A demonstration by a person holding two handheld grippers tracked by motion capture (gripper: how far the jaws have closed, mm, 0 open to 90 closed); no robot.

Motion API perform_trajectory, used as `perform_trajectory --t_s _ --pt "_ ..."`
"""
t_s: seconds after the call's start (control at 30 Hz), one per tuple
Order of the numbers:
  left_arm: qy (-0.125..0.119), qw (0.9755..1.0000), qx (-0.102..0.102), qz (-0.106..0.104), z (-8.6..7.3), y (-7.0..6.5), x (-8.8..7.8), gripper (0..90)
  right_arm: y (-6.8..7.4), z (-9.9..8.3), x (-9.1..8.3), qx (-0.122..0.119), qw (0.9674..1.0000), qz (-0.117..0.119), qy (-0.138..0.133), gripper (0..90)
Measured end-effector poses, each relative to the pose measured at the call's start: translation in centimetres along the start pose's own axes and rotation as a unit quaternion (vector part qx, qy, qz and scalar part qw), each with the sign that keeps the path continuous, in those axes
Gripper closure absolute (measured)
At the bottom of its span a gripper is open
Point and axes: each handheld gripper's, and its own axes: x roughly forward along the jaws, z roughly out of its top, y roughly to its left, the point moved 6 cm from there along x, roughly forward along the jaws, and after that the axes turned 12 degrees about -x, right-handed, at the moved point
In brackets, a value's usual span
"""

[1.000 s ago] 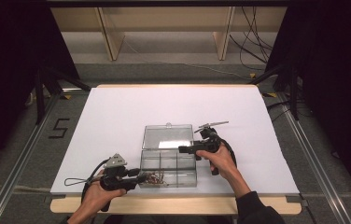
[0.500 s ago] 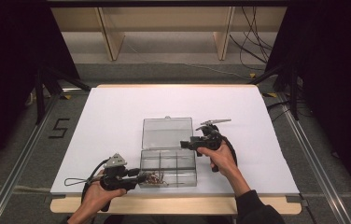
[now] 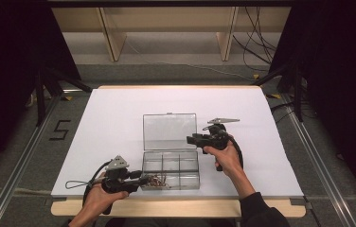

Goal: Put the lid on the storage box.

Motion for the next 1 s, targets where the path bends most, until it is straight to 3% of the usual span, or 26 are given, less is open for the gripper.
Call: perform_trajectory --t_s 0.07,0.17,0.2,0.37,0.63,0.67,0.83,0.87,1.0 --pt "0.000 1.0000 0.000 0.000 0.0 0.0 0.0 58.7 0.1 0.0 -0.1 0.007 1.0000 -0.003 0.004 61.5" --pt "-0.002 1.0000 0.000 -0.001 0.0 0.0 0.0 58.8 0.1 0.4 -0.3 -0.010 0.9999 0.004 -0.010 62.1" --pt "-0.011 0.9999 -0.010 -0.004 0.1 -0.1 0.1 58.7 0.2 0.5 -0.5 -0.009 0.9998 0.004 -0.014 61.9" --pt "-0.014 0.9998 -0.013 -0.005 0.1 -0.1 0.1 59.2 0.5 0.6 -0.9 -0.009 0.9998 0.009 -0.015 64.9" --pt "-0.015 0.9998 -0.012 -0.004 0.1 -0.1 0.0 59.5 0.9 1.0 -1.8 -0.038 0.9989 0.004 -0.029 72.8" --pt "-0.016 0.9998 -0.012 -0.004 0.1 -0.2 0.0 59.5 1.2 1.0 -1.9 -0.022 0.9995 0.006 -0.024 73.3" --pt "-0.018 0.9997 -0.012 -0.005 0.2 -0.2 0.0 59.1 1.0 1.2 -2.2 -0.052 0.9980 0.004 -0.035 74.1" --pt "-0.018 0.9997 -0.012 -0.005 0.2 -0.2 0.0 59.1 1.4 1.2 -2.3 -0.036 0.9987 0.006 -0.035 74.2" --pt "-0.021 0.9997 -0.013 -0.008 0.2 -0.2 -0.1 58.4 1.3 1.3 -2.5 -0.049 0.9979 0.008 -0.041 74.3"
